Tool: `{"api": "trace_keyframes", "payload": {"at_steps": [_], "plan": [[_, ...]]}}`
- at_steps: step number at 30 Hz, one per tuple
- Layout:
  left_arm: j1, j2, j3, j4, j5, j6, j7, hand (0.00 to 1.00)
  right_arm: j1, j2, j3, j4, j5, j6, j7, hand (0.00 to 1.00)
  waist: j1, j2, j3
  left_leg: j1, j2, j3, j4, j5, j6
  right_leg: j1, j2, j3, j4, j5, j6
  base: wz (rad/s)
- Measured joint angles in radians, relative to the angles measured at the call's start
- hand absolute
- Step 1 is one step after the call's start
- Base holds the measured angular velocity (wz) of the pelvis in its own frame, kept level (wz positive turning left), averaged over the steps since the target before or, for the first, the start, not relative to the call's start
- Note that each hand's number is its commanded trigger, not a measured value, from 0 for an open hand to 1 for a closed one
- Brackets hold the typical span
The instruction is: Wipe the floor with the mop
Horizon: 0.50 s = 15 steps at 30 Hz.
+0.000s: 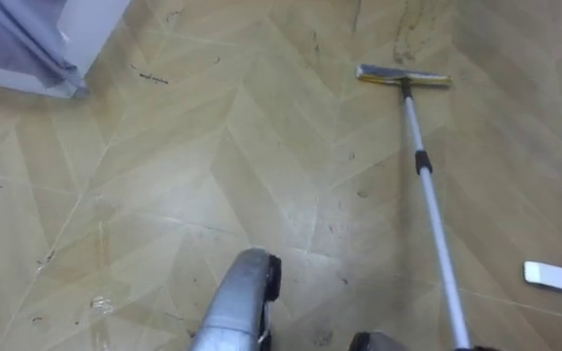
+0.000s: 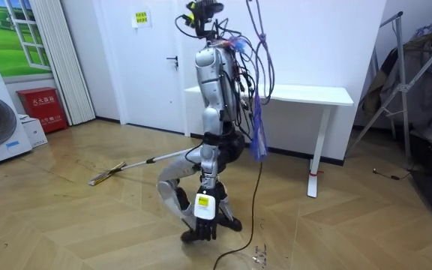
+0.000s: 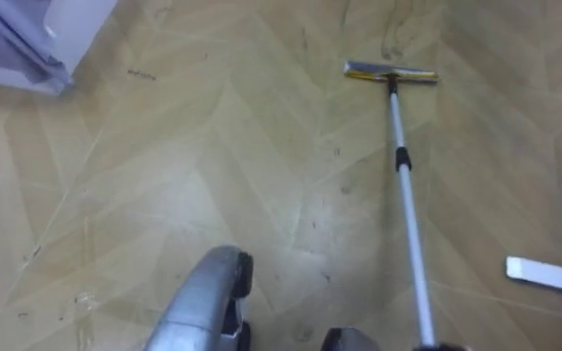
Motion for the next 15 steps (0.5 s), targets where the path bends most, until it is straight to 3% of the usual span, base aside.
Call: {"api": "trace_keyframes", "payload": {"at_steps": [1,2,3,5,6,7,8,9,10,11,12,14,15], "plan": [[0.003,0.007,0.001,-0.002,0.002,-0.002,-0.014,0.00,0.007,-0.007,0.017,0.001,0.027,0.002,0.008,1.00,0.000,0.008,-0.0031,0.067,0.004,-0.009,-0.193,-0.034,-0.003,0.004,0.000,-0.005,-0.013,-0.006,0.014,0.20],[0.001,0.010,0.003,-0.003,0.003,-0.001,-0.023,0.00,0.010,-0.011,0.021,-0.001,0.036,0.000,0.011,1.00,-0.003,0.020,-0.0048,0.090,0.001,-0.006,-0.237,-0.099,0.003,0.005,-0.003,-0.006,-0.021,-0.010,0.024,0.28],[-0.009,0.012,0.003,-0.003,0.002,0.003,-0.033,0.00,0.029,-0.024,0.023,-0.005,0.061,-0.002,0.014,1.00,-0.015,0.027,-0.0090,0.110,-0.012,0.009,-0.299,-0.184,0.059,0.006,-0.018,-0.019,-0.046,-0.010,0.046,0.38],[-0.018,0.011,0.002,-0.002,0.002,0.013,-0.033,0.00,0.073,-0.041,0.031,0.005,0.086,-0.002,0.020,1.00,-0.027,0.036,-0.0116,0.130,-0.028,0.041,-0.330,-0.207,0.102,0.032,-0.044,-0.023,-0.092,0.008,0.097,0.36],[-0.023,0.008,0.004,-0.004,0.003,0.017,-0.033,0.00,0.093,-0.049,0.032,0.014,0.089,-0.003,0.021,1.00,-0.032,0.038,-0.0134,0.141,-0.049,0.041,-0.336,-0.219,0.119,0.037,-0.053,-0.009,-0.087,0.011,0.100,0.42],[-0.019,0.008,0.003,-0.013,0.005,0.019,-0.028,0.00,0.131,-0.067,0.036,0.037,0.089,-0.003,0.018,1.00,-0.058,0.047,-0.0139,0.163,-0.095,0.040,-0.340,-0.242,0.140,0.021,-0.071,0.022,-0.017,0.054,0.090,0.65],[-0.023,0.007,0.005,-0.022,0.004,0.017,-0.023,0.00,0.192,-0.087,0.041,0.037,0.089,-0.004,0.010,1.00,-0.081,0.068,-0.0257,0.177,-0.119,0.040,-0.333,-0.268,0.165,-0.023,-0.075,0.077,0.078,0.154,0.096,0.57],[-0.016,0.010,0.010,-0.045,0.004,0.003,-0.016,0.00,0.250,-0.094,0.044,0.037,0.090,-0.004,-0.005,1.00,-0.080,0.089,-0.0389,0.190,-0.123,0.033,-0.327,-0.298,0.175,-0.073,-0.051,0.126,0.153,0.274,0.104,0.13],[-0.008,0.016,0.023,-0.070,0.004,-0.011,-0.005,0.00,0.293,-0.089,0.044,0.029,0.092,-0.001,-0.013,1.00,-0.083,0.105,-0.0450,0.204,-0.122,0.025,-0.326,-0.319,0.176,-0.124,-0.017,0.156,0.202,0.328,0.100,-0.18],[-0.010,0.019,0.025,-0.073,0.004,-0.011,0.000,0.00,0.311,-0.084,0.044,0.021,0.093,0.001,-0.018,1.00,-0.085,0.117,-0.0429,0.212,-0.121,0.020,-0.327,-0.327,0.179,-0.146,-0.005,0.156,0.211,0.325,0.100,-0.09],[-0.010,0.026,0.023,-0.090,0.004,-0.015,0.003,0.00,0.338,-0.069,0.041,0.017,0.093,0.002,-0.025,1.00,-0.112,0.132,-0.0396,0.221,-0.124,0.009,-0.329,-0.341,0.186,-0.200,0.012,0.155,0.206,0.311,0.102,0.15],[-0.010,0.030,0.010,-0.099,0.004,-0.024,0.015,0.00,0.361,-0.041,0.038,0.016,0.094,0.001,-0.037,1.00,-0.141,0.135,-0.0401,0.234,-0.127,0.009,-0.339,-0.364,0.191,-0.294,0.042,0.158,0.130,0.301,0.103,0.07],[-0.009,0.026,-0.002,-0.100,0.004,-0.024,0.017,0.00,0.372,-0.027,0.039,0.014,0.094,0.001,-0.044,1.00,-0.145,0.134,-0.0389,0.254,-0.127,0.009,-0.348,-0.380,0.189,-0.331,0.062,0.154,0.023,0.300,0.104,-0.10]]}}
